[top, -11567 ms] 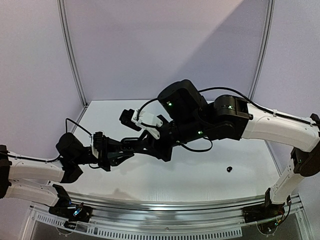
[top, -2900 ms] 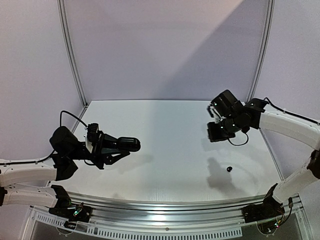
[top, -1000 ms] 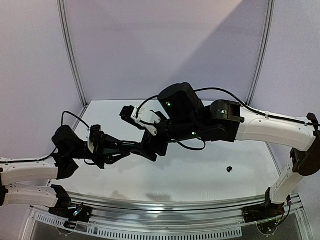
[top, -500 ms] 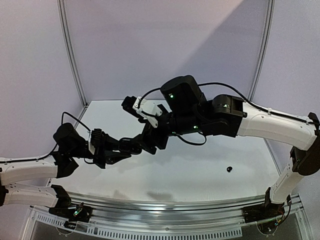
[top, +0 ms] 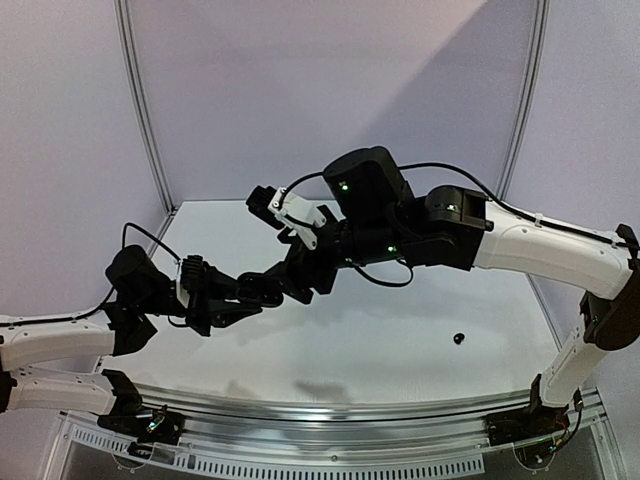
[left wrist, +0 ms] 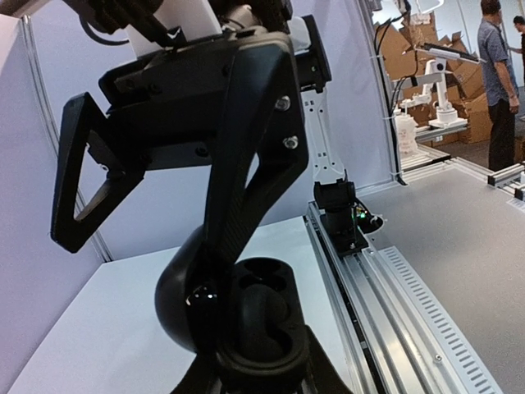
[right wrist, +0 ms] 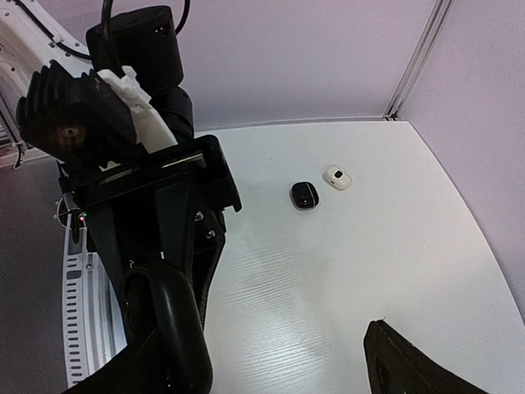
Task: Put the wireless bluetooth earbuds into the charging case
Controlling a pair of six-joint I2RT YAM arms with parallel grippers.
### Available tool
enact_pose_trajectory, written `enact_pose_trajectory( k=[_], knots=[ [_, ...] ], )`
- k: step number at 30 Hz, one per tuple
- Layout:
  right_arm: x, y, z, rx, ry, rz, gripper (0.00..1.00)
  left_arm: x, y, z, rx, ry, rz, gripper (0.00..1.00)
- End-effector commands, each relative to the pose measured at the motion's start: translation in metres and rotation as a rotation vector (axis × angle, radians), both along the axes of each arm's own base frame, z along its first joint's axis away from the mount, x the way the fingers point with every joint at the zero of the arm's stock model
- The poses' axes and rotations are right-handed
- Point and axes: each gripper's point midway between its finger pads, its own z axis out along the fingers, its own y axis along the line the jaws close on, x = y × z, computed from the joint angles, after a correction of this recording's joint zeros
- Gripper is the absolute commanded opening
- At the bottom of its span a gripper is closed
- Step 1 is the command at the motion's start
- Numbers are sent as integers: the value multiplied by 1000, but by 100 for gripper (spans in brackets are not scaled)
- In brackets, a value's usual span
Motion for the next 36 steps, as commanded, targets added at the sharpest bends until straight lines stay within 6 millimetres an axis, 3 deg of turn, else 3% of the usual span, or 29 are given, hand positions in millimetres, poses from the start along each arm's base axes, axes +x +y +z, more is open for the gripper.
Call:
enact_pose_trajectory(
  k=[1,7,9,12,24,30,36],
  knots=[
    [22,-5,-4,8,59,-72,83,-9,2,3,-10,-20,-34,0],
    [-5,9,4,68,141,83,84,-5,2,-3,6,104,-25,0],
    [-10,12,-2,51,166,109,84,-5,2,-4,8,131,-27,0],
    [-11,15,-4,52,181,125,84,-4,2,-5,10,131,-22,0],
    [-10,15,33,180,185,116,85,-3,3,-29,42,117,-1,0],
    [17,-9,58,308,246,-8,86,-1,3,-45,56,82,19,0],
    [35,-42,27,287,303,-180,86,-9,2,-59,60,28,-6,0]
  ],
)
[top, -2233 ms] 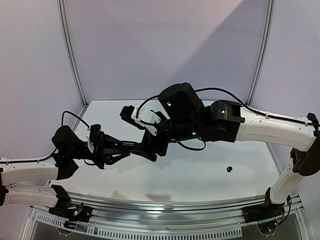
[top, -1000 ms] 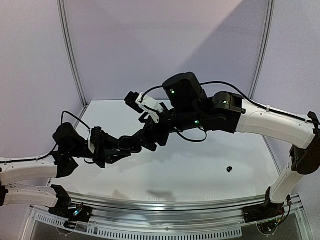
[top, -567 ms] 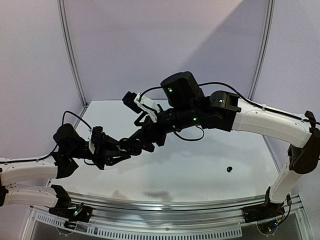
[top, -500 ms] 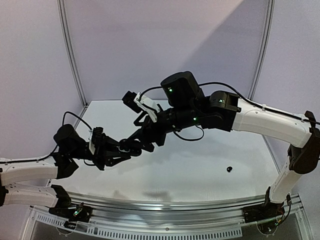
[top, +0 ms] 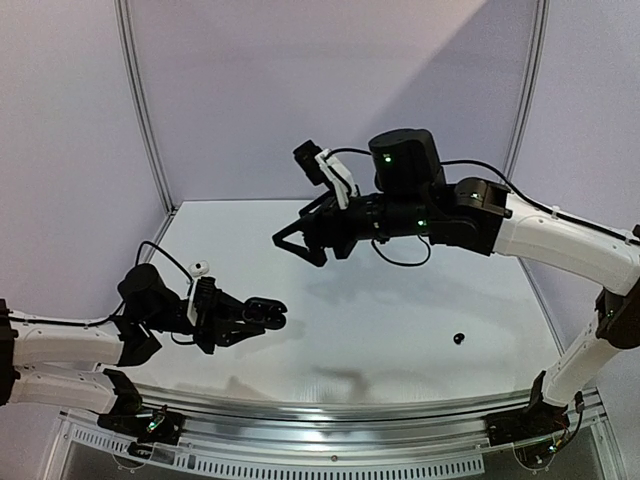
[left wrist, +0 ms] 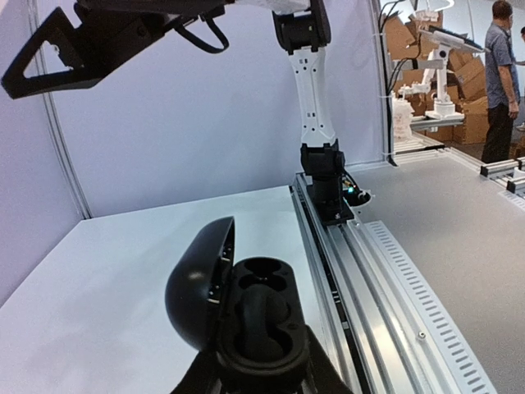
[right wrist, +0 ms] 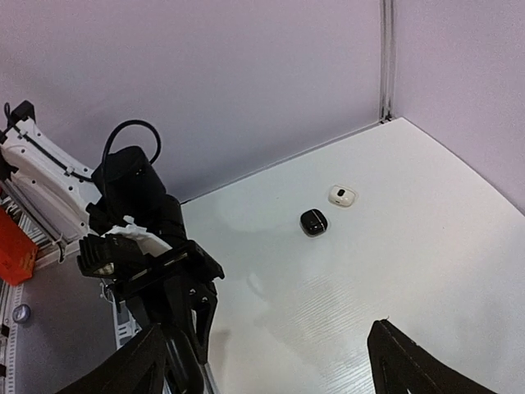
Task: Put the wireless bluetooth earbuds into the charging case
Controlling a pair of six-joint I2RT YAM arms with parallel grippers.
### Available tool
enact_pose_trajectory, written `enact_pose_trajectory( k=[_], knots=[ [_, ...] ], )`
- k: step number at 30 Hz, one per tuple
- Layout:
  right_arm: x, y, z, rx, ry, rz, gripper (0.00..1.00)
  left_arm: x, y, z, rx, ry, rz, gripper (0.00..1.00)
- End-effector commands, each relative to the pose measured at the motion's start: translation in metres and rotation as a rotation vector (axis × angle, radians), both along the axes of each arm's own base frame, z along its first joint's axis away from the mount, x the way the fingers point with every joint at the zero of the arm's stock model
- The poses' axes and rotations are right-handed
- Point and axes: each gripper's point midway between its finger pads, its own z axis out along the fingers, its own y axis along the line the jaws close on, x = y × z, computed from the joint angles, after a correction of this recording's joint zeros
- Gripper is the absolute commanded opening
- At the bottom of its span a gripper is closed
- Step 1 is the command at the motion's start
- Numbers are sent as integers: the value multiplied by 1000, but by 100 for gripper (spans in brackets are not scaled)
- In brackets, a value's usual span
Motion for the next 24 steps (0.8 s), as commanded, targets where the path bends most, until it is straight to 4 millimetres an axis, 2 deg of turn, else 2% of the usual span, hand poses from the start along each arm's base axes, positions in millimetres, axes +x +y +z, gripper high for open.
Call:
enact_pose_trajectory(
  k=[1,4,7,9,12,16,19,24],
  knots=[
    [13,-29,-11,13,73,-137,86,-9,-1,-10,-8,-83,-25,0],
    [39,-65,-41,-47,156,-333,86,-12,-3,-15,-2,-129,-35,0],
    [64,-121,-72,-137,231,-583,85,-14,-4,-18,2,-173,-37,0],
    [72,-159,-93,-208,290,-745,83,-13,-5,-19,3,-190,-35,0],
    [77,-213,-127,-345,392,-936,79,-14,-5,-18,1,-203,-40,0],
    [71,-274,-169,-525,534,-1147,76,-15,-5,-16,-6,-208,-41,0],
    [61,-300,-194,-645,597,-1211,74,-16,-4,-15,-9,-204,-41,0],
    [48,-309,-224,-723,670,-1238,72,-18,-2,-13,-12,-219,-46,0]
  ],
)
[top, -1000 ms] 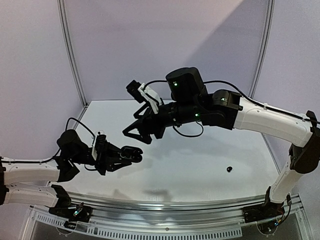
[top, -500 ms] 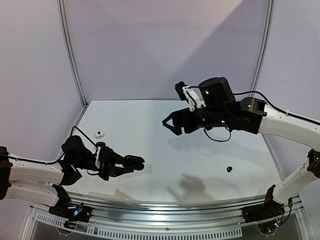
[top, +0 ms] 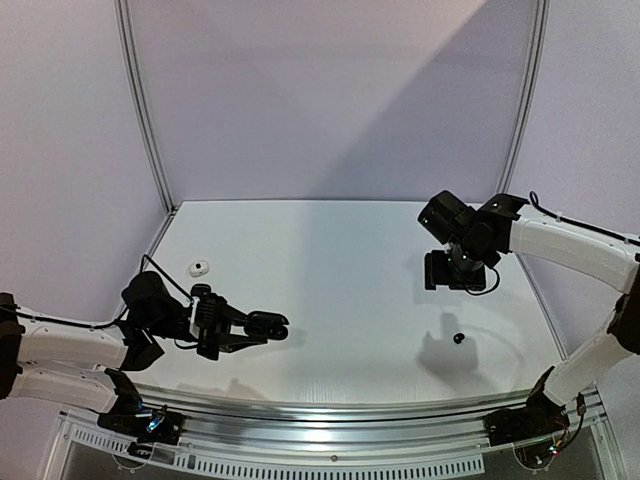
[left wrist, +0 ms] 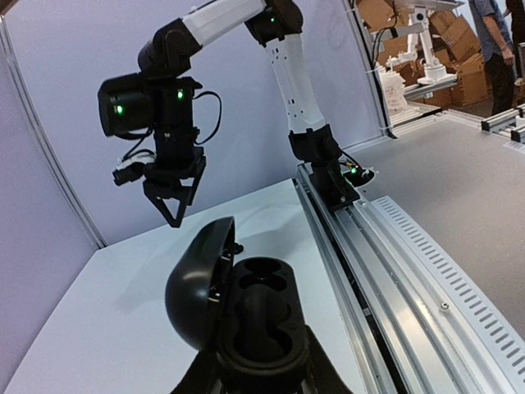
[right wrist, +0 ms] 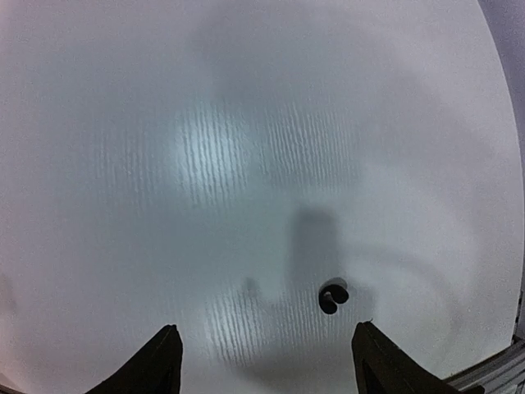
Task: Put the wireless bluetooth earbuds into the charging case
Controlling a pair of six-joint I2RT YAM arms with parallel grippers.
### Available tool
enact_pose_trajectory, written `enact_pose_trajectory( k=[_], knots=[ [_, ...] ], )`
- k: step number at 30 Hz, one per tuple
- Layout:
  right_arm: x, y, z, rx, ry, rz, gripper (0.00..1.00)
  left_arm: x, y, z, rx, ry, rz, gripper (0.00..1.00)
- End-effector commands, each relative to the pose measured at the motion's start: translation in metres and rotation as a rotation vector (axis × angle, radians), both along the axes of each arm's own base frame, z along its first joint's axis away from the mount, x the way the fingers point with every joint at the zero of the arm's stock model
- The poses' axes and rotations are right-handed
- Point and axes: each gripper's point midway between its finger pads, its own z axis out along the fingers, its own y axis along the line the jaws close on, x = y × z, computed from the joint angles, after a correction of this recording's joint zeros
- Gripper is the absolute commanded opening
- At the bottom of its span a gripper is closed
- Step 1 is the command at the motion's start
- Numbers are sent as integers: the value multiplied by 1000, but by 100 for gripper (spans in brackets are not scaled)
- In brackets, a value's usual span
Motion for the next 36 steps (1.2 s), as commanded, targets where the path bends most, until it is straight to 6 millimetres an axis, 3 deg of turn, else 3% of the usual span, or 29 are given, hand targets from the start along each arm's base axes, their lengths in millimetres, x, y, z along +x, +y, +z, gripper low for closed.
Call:
enact_pose_trajectory(
  k=[1,13,19,23,28,36],
  knots=[
    [-26,-23,-32,-92,132,-81,71,-8,0,2,-10,-32,-23,0],
    [-49,-46,-78,-100,219,-266,54,-7,-1,6,-13,3,-25,0],
    [-40,-55,-100,-72,215,-334,41,-8,0,7,-14,10,-25,0],
    [-38,-63,-110,-91,227,-355,48,-9,1,8,-17,11,-23,0],
    [-37,-57,-123,-46,245,-354,52,-9,1,7,-16,12,-22,0],
    [-37,-61,-148,-22,282,-364,53,-9,2,10,-21,0,-20,0]
  ],
)
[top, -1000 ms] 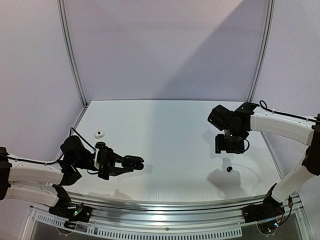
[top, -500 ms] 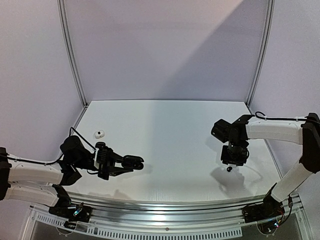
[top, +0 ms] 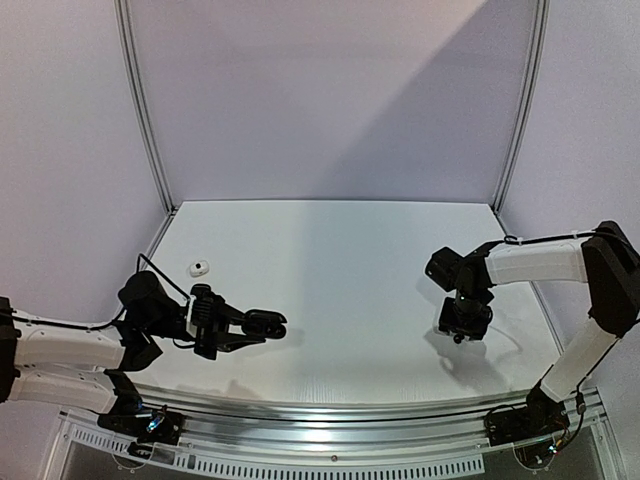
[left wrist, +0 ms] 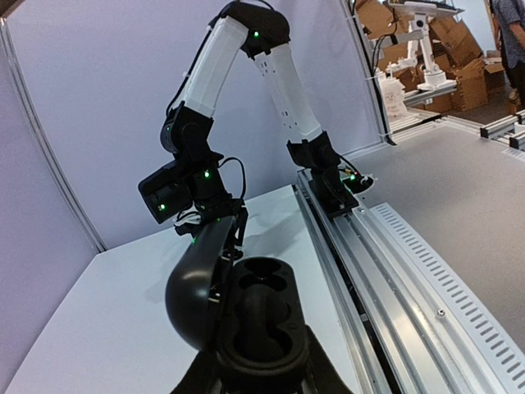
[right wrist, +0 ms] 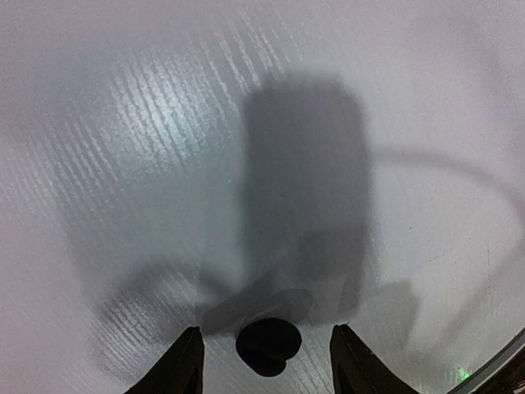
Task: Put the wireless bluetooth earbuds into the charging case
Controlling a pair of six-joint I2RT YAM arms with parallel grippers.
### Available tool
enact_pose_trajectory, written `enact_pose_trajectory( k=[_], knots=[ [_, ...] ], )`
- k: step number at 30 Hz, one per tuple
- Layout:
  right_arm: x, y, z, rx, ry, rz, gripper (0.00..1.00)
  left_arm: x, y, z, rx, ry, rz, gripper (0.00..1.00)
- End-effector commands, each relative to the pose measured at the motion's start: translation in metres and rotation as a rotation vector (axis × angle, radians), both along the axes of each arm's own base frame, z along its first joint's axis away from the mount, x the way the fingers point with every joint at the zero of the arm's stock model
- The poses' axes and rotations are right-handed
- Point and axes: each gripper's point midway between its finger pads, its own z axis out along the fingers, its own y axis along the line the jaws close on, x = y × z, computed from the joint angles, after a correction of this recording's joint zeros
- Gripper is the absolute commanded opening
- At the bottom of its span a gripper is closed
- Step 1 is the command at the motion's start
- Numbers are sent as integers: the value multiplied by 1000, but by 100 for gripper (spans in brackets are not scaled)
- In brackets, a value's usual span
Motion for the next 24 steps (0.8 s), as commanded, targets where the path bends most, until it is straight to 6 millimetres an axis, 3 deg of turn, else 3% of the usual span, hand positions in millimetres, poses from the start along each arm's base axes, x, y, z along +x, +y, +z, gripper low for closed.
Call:
enact_pose_trajectory(
  k=[1,8,13,17,24],
  knots=[
    [5,2,-12,20,1,5,52,-7,0,1,-3,-6,-16,0],
    [9,3,-22,43,-17,25,51,-7,1,2,-6,-10,-14,0],
    [10,7,-26,74,-16,29,36,-6,1,2,-5,-10,-6,0],
    [13,14,-22,102,-17,48,31,-5,2,2,-3,-10,-1,0],
    [15,91,-18,333,5,365,23,-4,2,0,-2,-12,8,0]
  ],
)
